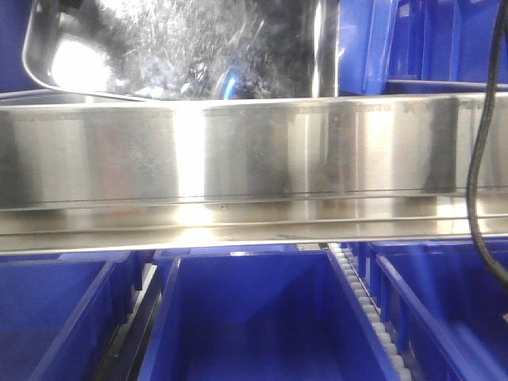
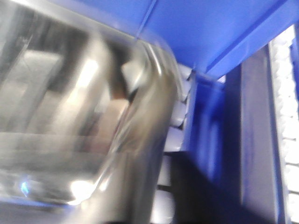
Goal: Stack silver trays without gaps
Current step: 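Set the held tray down inside the lower silver tray with both grippers, then open both grippers and lift them off the stacked tray rims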
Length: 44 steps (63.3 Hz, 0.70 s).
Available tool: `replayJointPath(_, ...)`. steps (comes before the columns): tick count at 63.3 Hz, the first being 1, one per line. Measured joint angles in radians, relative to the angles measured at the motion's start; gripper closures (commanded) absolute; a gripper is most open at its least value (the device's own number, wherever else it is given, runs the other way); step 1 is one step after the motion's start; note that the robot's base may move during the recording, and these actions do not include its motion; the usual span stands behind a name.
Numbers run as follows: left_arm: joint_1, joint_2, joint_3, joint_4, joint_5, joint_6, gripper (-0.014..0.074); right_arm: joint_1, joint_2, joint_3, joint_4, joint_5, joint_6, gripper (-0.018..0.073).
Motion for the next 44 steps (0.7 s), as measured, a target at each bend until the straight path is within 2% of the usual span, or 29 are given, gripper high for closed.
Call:
replayJointPath(8, 0.000, 0.000, 0.000, 0.002, 0.000, 0.000, 0.0284, 0.000, 0.000, 0.000, 0.003, 0.004, 0.000, 0.0272)
replayJointPath(20, 0.000, 0.000, 0.000, 0.004, 0.000, 0.000, 0.0267, 0.000, 0.000, 0.000, 0.004, 0.025, -0.002, 0.0391)
replayJointPath(26, 0.000, 0.000, 0.000, 0.004, 0.000, 0.000, 0.0367, 0.000, 0.000, 0.000, 0.006, 0.035, 0.000, 0.0513)
replayJointPath(32, 0.000, -0.004, 0.000, -0.012, 0.000, 0.000, 0.0589, 0.000, -0.002, 0.000, 0.006, 0.038, 0.000, 0.0637)
replayJointPath(34, 0.000, -0.007, 0.000, -0.020, -0.004, 0.000, 0.0636, 0.000, -0.004, 0.000, 0.006, 0.038, 0.000, 0.0656)
replayJointPath(37, 0.000, -0.016, 0.000, -0.031, -0.017, 0.000, 0.0596, 0.000, -0.009, 0.000, 0.010, 0.036, 0.000, 0.0638)
replayJointPath(44, -0.004, -0.047, 0.000, -0.045, -0.070, 0.000, 0.0596, 0.000, -0.045, 0.000, 0.022, 0.003, -0.002, 0.0638)
